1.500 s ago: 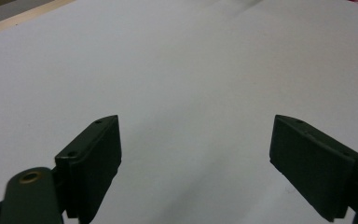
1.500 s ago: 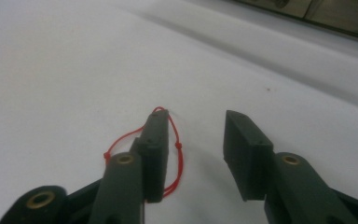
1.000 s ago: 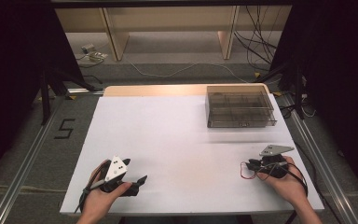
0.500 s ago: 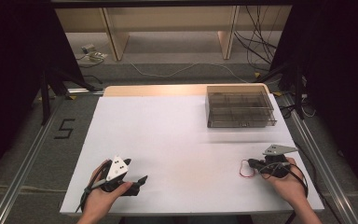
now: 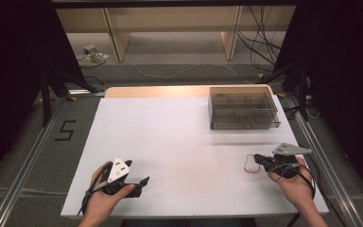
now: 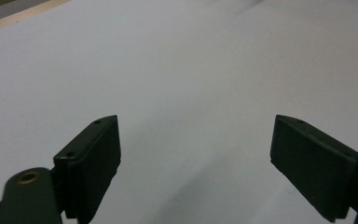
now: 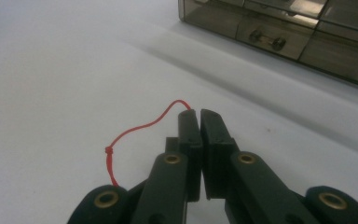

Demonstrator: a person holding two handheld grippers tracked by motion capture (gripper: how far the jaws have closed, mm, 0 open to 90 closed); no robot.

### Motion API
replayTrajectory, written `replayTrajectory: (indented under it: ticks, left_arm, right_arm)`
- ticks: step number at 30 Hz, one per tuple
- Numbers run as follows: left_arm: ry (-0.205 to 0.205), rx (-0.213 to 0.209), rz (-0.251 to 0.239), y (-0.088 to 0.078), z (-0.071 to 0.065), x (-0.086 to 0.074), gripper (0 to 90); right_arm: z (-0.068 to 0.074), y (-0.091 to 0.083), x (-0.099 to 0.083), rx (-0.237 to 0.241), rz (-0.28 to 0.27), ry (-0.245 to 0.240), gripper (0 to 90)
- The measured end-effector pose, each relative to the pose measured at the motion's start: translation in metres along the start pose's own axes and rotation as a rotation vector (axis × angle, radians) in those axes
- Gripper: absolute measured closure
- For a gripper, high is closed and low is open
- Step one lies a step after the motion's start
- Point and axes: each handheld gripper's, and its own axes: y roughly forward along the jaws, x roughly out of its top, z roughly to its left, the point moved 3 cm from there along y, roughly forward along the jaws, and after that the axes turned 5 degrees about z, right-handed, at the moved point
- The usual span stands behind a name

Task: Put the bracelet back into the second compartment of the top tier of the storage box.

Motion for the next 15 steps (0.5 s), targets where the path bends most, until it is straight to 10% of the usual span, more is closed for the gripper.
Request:
replayTrajectory:
  ticks: [15]
  left_arm:
    - [0.005, -0.001, -0.003, 0.0, -0.001, 0.001, 16.0]
  right_arm:
    - [-0.002, -0.012, 0.012, -0.031, -0.063, 0.009, 88.2]
